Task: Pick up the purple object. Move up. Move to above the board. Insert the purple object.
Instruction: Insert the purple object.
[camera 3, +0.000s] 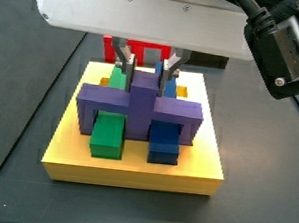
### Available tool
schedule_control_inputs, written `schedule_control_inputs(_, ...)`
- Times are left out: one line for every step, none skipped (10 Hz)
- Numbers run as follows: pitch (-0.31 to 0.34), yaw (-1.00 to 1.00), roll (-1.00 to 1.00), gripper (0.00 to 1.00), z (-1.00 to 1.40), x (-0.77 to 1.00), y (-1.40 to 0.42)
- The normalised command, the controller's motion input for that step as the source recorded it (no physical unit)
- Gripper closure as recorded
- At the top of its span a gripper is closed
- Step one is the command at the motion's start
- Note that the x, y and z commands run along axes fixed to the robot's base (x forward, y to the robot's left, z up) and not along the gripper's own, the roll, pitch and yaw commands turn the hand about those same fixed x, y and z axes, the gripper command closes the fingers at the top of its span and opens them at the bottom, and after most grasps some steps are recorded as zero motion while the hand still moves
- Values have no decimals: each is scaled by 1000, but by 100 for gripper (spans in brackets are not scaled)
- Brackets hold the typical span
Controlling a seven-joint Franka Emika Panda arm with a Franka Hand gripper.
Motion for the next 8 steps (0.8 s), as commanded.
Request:
schedule_control_inputs(-127, -26, -83, 100, -734, 0, 49)
schedule_control_inputs(-194, 0, -50, 100, -711, -137, 9)
schedule_control_inputs(-237, -14, -114, 100, -566, -306, 157)
schedule_control_inputs(-294, -57, -187, 100, -437, -397, 160)
schedule_control_inputs(-221, -23, -7, 100, -469, -280, 0)
schedule_control_inputs(-76, -31, 91, 100, -546, -163, 0)
schedule_control_inputs(0, -51, 106, 100, -366, -103, 0)
schedule_control_inputs(0, 0, 0, 100, 0, 0, 0)
